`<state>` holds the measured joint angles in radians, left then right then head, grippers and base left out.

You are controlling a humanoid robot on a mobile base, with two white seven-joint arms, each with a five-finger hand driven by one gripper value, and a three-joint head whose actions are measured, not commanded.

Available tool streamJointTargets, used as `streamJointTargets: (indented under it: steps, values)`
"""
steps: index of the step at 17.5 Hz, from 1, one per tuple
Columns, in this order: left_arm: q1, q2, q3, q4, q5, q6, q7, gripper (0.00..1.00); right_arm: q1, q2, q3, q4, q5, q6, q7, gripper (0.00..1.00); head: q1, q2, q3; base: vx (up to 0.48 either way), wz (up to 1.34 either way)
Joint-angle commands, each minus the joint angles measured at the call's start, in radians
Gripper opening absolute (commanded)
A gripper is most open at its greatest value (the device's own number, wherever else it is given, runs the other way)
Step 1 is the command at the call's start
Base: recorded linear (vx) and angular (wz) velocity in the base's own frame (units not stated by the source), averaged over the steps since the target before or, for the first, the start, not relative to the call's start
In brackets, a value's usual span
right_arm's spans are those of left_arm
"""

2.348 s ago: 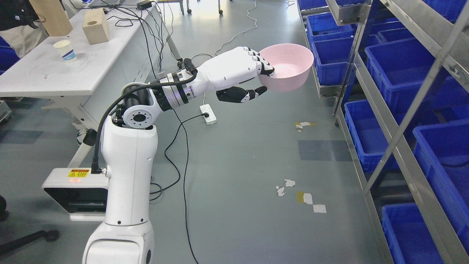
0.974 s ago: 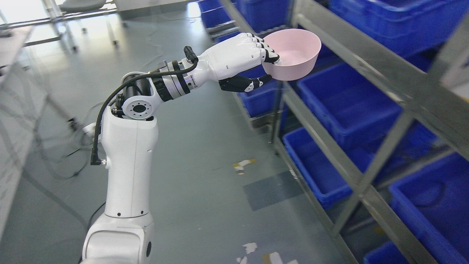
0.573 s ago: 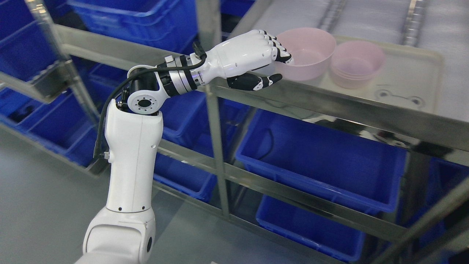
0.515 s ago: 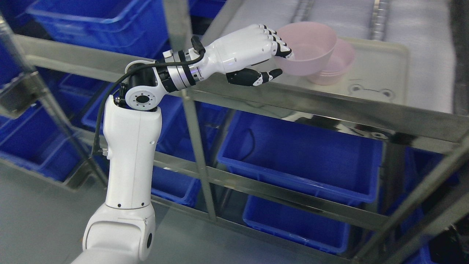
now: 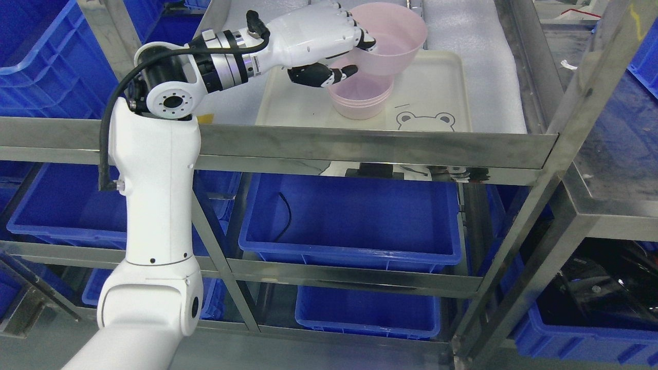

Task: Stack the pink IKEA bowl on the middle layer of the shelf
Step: 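Lower the pink bowl into the larger pink bowl on the white tray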

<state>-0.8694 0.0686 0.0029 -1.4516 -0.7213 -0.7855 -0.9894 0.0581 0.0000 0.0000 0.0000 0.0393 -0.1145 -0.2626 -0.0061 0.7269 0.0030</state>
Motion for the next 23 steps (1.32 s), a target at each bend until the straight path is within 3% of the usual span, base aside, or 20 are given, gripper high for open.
streamJointTargets:
  steps: [1,5,8,15,20,21,22,23]
  values:
    - [0.020,0.099,0.049,0.072,-0.095,0.000,0.009,0.02,0.000,-0.017,0.003,-0.018,-0.001,-0.001,0.000,1.00,0.0000,0.000,0.000,-0.003,0.04]
    - [-0.032,-0.047,-0.046,0.260,-0.096,0.000,0.049,0.04,0.000,-0.017,0.005,-0.018,0.001,-0.001,0.000,1.00,0.0000,0.000,0.000,-0.009,0.04]
    - [-0.048,-0.044,-0.067,0.310,-0.170,0.000,0.049,0.04,0.000,-0.017,0.005,-0.018,0.001,-0.001,0.000,1.00,0.0000,0.000,0.000,0.001,0.00]
    - [-0.053,-0.046,-0.080,0.332,-0.188,0.000,0.049,0.04,0.000,-0.017,0.003,-0.018,0.001,-0.001,0.000,1.00,0.0000,0.000,0.000,0.000,0.01]
    - [-0.066,-0.040,-0.067,0.332,-0.208,0.000,0.049,0.11,0.000,-0.017,0.005,-0.018,-0.001,-0.001,0.000,1.00,0.0000,0.000,0.000,0.000,0.00]
    - [-0.066,-0.040,-0.067,0.332,-0.208,0.000,0.049,0.17,0.000,-0.017,0.003,-0.018,-0.001,-0.001,0.000,1.00,0.0000,0.000,0.000,0.000,0.00]
    - [-0.066,-0.041,-0.066,0.332,-0.208,0.000,0.049,0.38,0.000,-0.017,0.005,-0.018,-0.001,-0.001,0.000,1.00,0.0000,0.000,0.000,0.000,0.00]
    - [-0.066,-0.041,-0.067,0.332,-0.207,0.000,0.049,0.49,0.000,-0.017,0.003,-0.018,0.001,-0.001,0.000,1.00,0.0000,0.000,0.000,0.000,0.00]
